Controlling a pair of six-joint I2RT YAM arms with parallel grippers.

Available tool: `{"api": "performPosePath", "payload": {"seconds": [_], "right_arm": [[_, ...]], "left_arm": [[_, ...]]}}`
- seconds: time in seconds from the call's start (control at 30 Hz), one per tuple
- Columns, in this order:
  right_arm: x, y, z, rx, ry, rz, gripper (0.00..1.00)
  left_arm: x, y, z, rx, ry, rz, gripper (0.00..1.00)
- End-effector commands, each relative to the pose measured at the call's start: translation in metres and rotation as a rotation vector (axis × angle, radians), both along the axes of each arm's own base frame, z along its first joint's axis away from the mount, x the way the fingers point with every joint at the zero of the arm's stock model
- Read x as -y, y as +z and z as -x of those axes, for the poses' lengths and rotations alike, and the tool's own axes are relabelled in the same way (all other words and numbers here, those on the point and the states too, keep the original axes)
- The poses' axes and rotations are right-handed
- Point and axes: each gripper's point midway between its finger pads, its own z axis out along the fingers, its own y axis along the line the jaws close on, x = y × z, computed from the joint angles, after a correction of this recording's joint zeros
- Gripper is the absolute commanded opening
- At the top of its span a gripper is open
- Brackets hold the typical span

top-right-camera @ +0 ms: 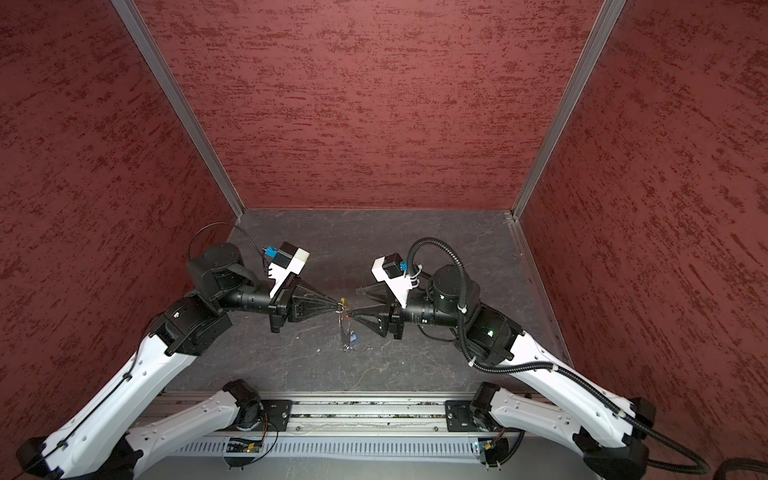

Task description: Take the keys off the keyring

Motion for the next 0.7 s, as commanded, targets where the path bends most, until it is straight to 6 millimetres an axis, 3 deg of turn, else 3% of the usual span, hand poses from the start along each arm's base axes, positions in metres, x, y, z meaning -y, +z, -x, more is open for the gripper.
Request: {"api": "performPosePath", "payload": {"seconds": [0.0, 0.13, 0.3, 0.6, 0.67], "right_arm": [[-0.005, 0.021, 0.013, 0.032, 0.096, -0.086, 0.59], [-0.009, 0.019, 0.017, 0.020, 0.132, -0.078, 0.54], [-0.011, 0.018, 0.018, 0.009, 0.148, -0.070, 0.35], [-0.012, 0.011, 0.014, -0.007, 0.127, -0.052, 0.32], [-0.012, 0.012, 0.014, -0.005, 0.131, -0.052, 0.20]], "left_arm": [[0.000, 0.007, 0.003, 0.022, -0.018, 0.040, 0.00], [0.000, 0.007, 0.000, 0.017, 0.004, 0.046, 0.00], [-0.001, 0.006, -0.005, 0.022, 0.043, 0.050, 0.00], [-0.006, 0.012, -0.005, 0.045, 0.074, 0.081, 0.00], [-0.005, 0.012, -0.005, 0.041, 0.072, 0.081, 0.00]]}}
